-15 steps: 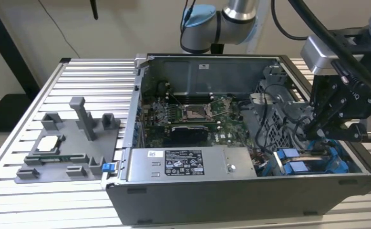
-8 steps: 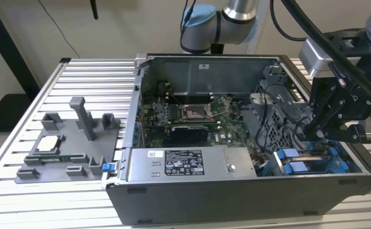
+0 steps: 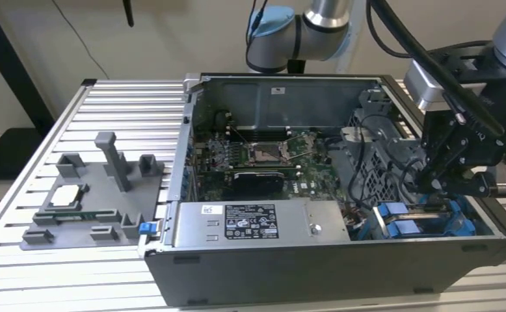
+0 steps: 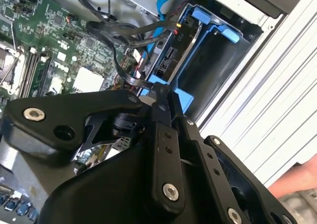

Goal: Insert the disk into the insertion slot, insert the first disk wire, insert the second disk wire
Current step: 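Insert the second disk wire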

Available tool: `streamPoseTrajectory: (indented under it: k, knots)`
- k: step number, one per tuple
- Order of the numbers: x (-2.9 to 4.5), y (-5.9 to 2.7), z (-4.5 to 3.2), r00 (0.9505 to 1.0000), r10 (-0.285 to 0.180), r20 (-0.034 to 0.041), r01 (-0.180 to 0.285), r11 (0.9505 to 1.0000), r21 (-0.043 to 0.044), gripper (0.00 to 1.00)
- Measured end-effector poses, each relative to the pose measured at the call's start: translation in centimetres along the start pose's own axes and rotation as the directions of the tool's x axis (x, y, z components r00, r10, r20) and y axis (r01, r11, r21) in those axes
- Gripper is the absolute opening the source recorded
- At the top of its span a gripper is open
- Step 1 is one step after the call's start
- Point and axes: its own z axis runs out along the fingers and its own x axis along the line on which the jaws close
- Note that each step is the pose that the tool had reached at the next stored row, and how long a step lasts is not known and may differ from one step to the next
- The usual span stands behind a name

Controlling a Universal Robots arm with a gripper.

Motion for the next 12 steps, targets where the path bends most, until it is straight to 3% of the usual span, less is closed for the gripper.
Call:
streamPoseTrajectory:
  k: [12]
  knots:
    - [0.12, 0.58, 0.57, 1.0000, -0.007, 0.0034, 0.007, 0.9987, 0.0501, 0.00]
